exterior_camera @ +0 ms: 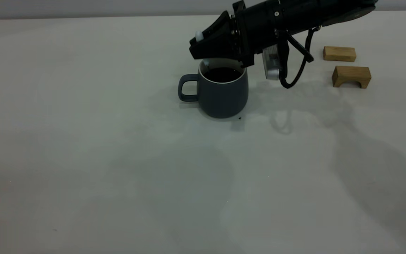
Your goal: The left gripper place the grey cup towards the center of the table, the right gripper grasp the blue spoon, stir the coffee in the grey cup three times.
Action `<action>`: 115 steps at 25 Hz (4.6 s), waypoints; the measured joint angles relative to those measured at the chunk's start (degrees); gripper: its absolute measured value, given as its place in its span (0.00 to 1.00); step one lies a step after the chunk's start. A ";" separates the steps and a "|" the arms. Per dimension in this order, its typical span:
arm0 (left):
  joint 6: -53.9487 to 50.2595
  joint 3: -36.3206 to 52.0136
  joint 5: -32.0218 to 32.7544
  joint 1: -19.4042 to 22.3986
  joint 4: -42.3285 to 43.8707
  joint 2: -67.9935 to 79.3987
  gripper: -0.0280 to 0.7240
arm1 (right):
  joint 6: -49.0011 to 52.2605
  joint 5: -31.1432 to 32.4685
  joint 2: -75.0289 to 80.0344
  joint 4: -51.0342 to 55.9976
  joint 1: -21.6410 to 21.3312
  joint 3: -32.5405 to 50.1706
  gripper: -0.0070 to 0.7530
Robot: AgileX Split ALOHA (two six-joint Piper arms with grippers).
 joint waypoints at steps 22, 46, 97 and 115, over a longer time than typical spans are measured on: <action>0.00 0.00 0.00 0.00 0.00 0.00 0.35 | -3.31 2.71 -0.30 -10.53 -3.54 -0.29 0.21; 0.00 0.00 0.00 0.00 0.00 0.00 0.35 | -37.35 7.14 -7.76 -24.84 -4.53 -4.23 0.85; 0.00 0.00 0.00 0.00 0.05 0.00 0.35 | -46.82 11.46 -129.28 -83.41 -12.34 60.23 0.32; 0.00 0.00 0.00 0.00 0.05 0.00 0.35 | -46.72 5.67 -146.05 -85.76 -12.71 66.73 0.32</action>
